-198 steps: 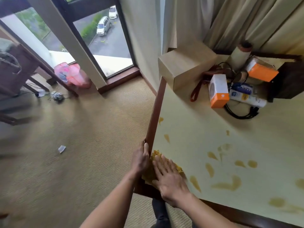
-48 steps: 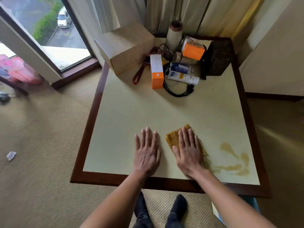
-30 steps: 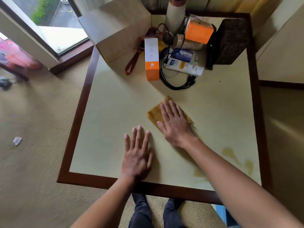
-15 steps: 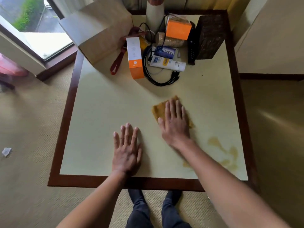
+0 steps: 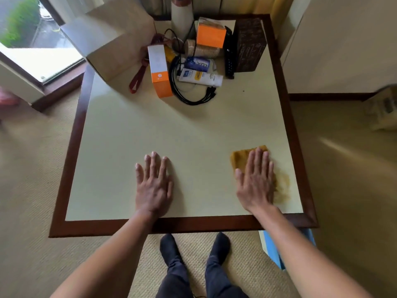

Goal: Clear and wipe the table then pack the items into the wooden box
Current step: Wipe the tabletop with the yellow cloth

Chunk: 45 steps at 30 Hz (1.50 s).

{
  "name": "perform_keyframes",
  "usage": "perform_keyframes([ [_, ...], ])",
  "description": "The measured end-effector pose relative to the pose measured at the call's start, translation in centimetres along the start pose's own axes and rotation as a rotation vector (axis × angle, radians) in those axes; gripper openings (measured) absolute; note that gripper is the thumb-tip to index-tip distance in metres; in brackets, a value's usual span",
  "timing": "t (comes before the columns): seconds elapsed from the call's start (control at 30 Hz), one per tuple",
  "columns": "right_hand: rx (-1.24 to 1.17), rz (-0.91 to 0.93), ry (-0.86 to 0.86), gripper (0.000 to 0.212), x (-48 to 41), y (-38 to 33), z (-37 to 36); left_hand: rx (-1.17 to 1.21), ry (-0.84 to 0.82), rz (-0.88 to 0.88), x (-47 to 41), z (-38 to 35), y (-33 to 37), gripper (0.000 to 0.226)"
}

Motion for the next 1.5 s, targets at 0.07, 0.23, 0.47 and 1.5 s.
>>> perform_keyframes([
  [0.07, -0.031, 0.122, 0.009, 0.075, 2.2, -4.7, -0.3, -0.012, 0.005, 0.005, 0.0, 0.0, -0.2, 0.067],
  [0.23, -0.012, 0.409, -0.026, 0.076, 7.8, -5.5, -1.1, -0.043, 0.014, 0.008, 0.1, -0.1, 0.1, 0.067],
  [0.47, -0.018, -0.077, 0.000, 0.075, 4.7, 9.9, -0.7, -0.118, -0.014, 0.081, 0.7, -0.1, 1.9, 0.063],
  [1.5, -0.001, 0.155, -0.018, 0.074, -14.7, 9.7, 1.8, 0.036, -0.112, -0.037, -2.6, -4.5, 14.2, 0.073],
])
Point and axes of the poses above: each hand's wrist, its own x-axis away from the middle knuckle, its own z-axis out of the back of the hand, y = z × x, the point moved 5 cm from there along -x, towards the middle knuckle, and after that the axes turned 9 degrees about x, right-handed, at the moved point
